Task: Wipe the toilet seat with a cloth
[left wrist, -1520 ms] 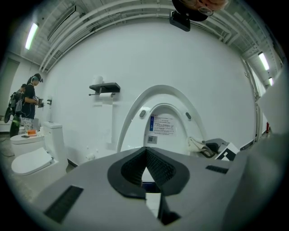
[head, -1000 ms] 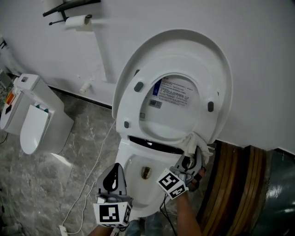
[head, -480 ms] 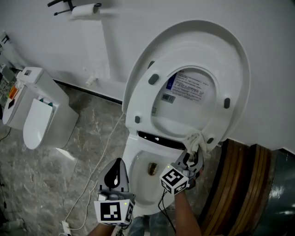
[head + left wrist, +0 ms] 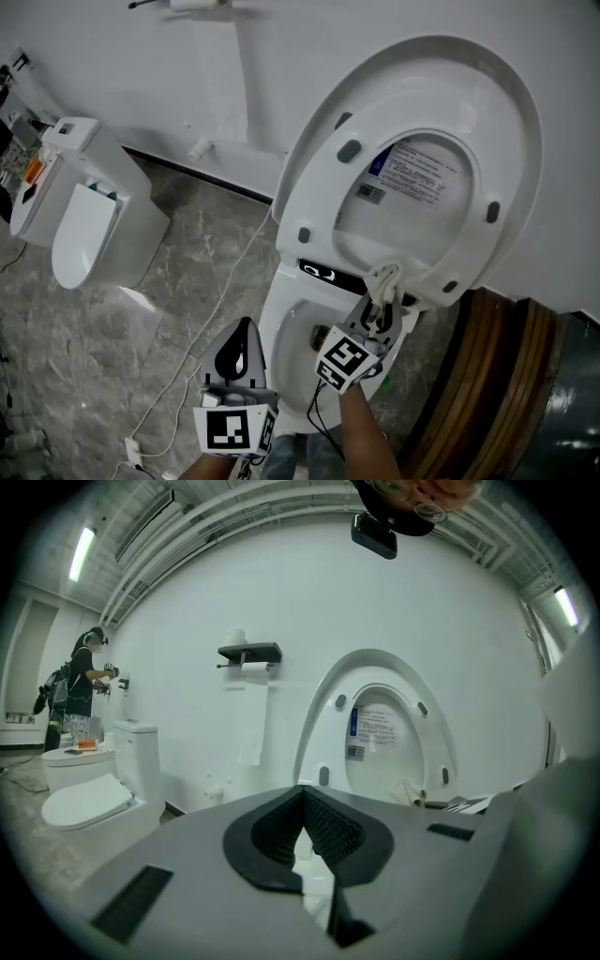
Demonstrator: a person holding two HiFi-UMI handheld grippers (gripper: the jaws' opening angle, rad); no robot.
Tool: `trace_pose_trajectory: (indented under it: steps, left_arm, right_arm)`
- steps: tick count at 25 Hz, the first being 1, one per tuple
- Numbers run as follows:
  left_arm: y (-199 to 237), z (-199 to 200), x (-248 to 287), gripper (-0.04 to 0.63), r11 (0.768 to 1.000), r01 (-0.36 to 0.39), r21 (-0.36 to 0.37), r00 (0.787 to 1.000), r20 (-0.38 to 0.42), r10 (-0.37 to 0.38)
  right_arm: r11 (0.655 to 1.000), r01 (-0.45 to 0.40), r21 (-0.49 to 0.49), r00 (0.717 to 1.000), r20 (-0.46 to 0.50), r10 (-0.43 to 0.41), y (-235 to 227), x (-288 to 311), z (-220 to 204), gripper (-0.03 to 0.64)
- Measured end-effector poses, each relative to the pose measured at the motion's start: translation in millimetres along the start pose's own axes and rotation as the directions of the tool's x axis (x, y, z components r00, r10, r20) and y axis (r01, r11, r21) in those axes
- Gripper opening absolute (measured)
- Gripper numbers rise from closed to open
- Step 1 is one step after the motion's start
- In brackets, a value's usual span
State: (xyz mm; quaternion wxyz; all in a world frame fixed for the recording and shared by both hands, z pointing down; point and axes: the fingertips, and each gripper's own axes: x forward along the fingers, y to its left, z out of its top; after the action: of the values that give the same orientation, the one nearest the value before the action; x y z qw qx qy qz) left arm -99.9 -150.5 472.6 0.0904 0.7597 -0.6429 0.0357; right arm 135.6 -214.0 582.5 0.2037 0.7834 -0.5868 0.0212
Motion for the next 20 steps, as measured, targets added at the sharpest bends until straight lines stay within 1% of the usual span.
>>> trace_pose_trajectory:
  steps: [3, 5, 9, 12, 16, 20]
  left_arm:
    - [10.5, 2.1, -2.6, -0.002, 1.000, -0.022, -0.004, 1.000, 0.005, 0.022]
    - [18.7, 4.1, -5.2, -0.002, 0.999, -0.038, -0.006, 0.999, 0.008, 0.038]
    - [35.1, 7.5, -10.7, -0.002, 0.998, -0.069, -0.003, 0.998, 0.014, 0.069]
    - [46.3, 8.2, -14.2, -0.002, 0.996, -0.093, -0.008, 0.996, 0.017, 0.093]
    - [55.0, 8.7, -18.4, -0.002, 0.993, -0.112, -0.023, 0.993, 0.018, 0.113]
    - [61.1, 10.0, -20.6, -0.002, 0.992, -0.125, -0.036, 0.992, 0.020, 0.126]
  right_arm:
    - [0.998, -0.060, 0.021, 0.998, -0.009, 0.060, 28.1, 0.9, 3.1, 0.095]
    - [0.996, -0.078, 0.045, 0.997, -0.012, 0.079, 43.0, 1.3, 7.3, 0.095]
    - [0.990, -0.089, 0.105, 0.996, -0.005, 0.090, 64.5, 0.8, 17.9, 0.095]
    - [0.988, -0.074, 0.135, 0.997, -0.018, 0.077, 73.1, 0.8, 23.3, 0.095]
    - [0.988, -0.067, 0.136, 0.997, -0.023, 0.071, 80.2, -0.8, 31.1, 0.095]
    - [0.992, -0.092, 0.088, 0.996, -0.002, 0.093, 94.5, -3.1, 40.6, 0.095]
